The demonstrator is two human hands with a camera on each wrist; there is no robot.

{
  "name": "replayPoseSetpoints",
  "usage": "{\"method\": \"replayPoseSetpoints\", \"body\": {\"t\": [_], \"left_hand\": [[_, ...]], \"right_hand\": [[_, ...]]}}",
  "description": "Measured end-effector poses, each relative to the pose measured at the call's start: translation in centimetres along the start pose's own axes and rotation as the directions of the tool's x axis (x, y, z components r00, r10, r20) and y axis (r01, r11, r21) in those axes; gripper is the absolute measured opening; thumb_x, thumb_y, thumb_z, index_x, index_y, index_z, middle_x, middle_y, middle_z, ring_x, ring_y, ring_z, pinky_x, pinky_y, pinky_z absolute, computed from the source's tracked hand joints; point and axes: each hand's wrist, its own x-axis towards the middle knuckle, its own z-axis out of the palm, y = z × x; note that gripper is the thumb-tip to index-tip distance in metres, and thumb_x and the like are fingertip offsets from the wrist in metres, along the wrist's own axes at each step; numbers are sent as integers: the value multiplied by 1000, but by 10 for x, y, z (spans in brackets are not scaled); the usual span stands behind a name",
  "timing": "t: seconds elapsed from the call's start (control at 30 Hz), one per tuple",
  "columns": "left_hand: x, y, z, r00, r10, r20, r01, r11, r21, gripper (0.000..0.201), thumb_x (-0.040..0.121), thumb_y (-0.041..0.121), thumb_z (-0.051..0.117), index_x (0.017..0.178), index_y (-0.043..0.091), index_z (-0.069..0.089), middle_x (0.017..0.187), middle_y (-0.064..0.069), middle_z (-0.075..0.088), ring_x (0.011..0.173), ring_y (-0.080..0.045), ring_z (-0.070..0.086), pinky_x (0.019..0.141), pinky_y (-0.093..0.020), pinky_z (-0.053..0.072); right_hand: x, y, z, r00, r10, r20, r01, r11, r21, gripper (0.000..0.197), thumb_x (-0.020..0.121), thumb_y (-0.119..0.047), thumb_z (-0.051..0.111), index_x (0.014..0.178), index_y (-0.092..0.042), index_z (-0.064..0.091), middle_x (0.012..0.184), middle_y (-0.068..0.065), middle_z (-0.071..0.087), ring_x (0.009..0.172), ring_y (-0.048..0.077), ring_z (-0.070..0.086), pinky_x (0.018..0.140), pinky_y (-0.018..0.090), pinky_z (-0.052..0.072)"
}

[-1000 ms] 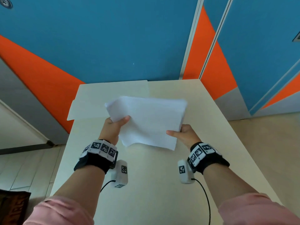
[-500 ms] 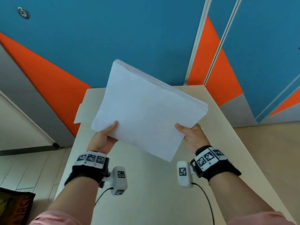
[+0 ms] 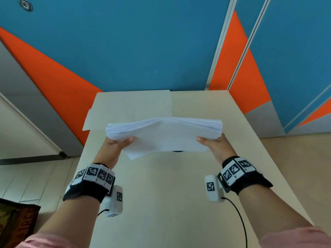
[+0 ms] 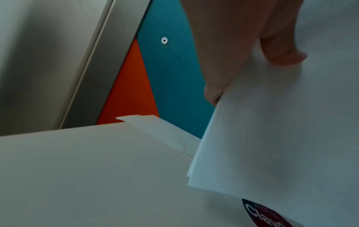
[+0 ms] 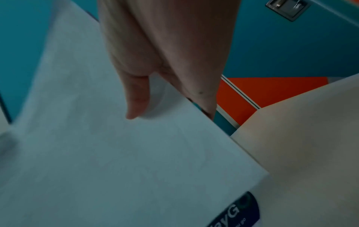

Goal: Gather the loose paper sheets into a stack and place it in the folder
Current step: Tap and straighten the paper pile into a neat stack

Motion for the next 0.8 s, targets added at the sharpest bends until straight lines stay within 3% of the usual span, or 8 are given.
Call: {"method": "replayPoseSetpoints", "body": {"t": [0.1, 0.2, 0.33, 0.47, 0.53, 0.6, 0.67, 0.8], "left_hand": [[6, -9, 0, 999, -35, 33, 31, 994, 108, 48, 52, 23, 80, 98, 19, 66, 91, 7, 75, 95, -17, 67, 77, -22, 53], [9, -19, 6, 995, -104, 0, 101, 970, 223, 48, 51, 13, 77, 97, 20, 66, 82, 11, 75, 93, -21, 65, 77, -19, 52], [13, -5, 7, 999, -41, 3, 39, 969, 244, 42, 70, 15, 76, 107, -2, 66, 107, -14, 71, 103, -27, 65, 91, -36, 50], [16, 0, 13, 993, -29, -114, 48, 984, 171, 16, 83, 2, 63, 89, 16, 66, 73, 15, 74, 73, -1, 68, 70, -18, 51], [16, 3, 15, 985, -21, -171, 47, 988, 147, 15, 84, 3, 63, 84, 19, 65, 69, 16, 72, 70, -1, 66, 70, -21, 51], [13, 4, 12, 970, -37, -242, 56, 996, 73, 12, 81, 9, 68, 83, 21, 68, 80, 9, 72, 86, -13, 66, 81, -29, 50], [10, 0, 7, 957, -63, -284, 50, 997, -51, 10, 76, 16, 69, 85, 20, 71, 94, 3, 72, 101, -23, 63, 95, -41, 47], [-1, -17, 22, 960, -172, -221, 110, 958, -264, 35, 85, 11, 62, 120, 11, 60, 126, -12, 62, 120, -29, 57, 102, -48, 44]], "right_hand": [[3, 20, -3, 999, 45, 3, -45, 996, -77, 32, 73, -9, 76, 101, -20, 65, 100, -2, 69, 94, 13, 64, 84, 23, 49], [0, 31, 3, 994, 106, 11, -102, 978, -180, 24, 81, 0, 67, 102, -10, 64, 89, -1, 63, 77, 9, 58, 72, 23, 49], [7, 32, 3, 986, 141, -92, -152, 982, -116, 46, 73, -20, 78, 113, -9, 59, 107, 4, 64, 94, 15, 61, 72, 22, 44], [9, 13, 0, 994, 104, 36, -99, 987, -124, 16, 77, -4, 73, 90, -12, 68, 87, -3, 68, 69, -4, 64, 63, 6, 50], [7, 8, -4, 994, 74, 81, -65, 992, -105, 14, 76, -5, 73, 83, -17, 68, 81, -11, 72, 72, -3, 67, 75, 15, 53], [6, 11, -13, 989, 74, 127, -74, 997, -2, 23, 62, -22, 84, 79, -19, 69, 76, -12, 75, 75, 1, 71, 75, 21, 55], [5, 15, -20, 990, 76, 117, -94, 982, 164, 64, 36, -41, 92, 90, -14, 71, 89, -4, 76, 87, 12, 72, 75, 24, 58], [2, 20, -3, 987, 66, 149, -145, 768, 624, 65, 35, -23, 95, 93, -8, 69, 98, 10, 74, 97, 25, 70, 90, 41, 53]]}}
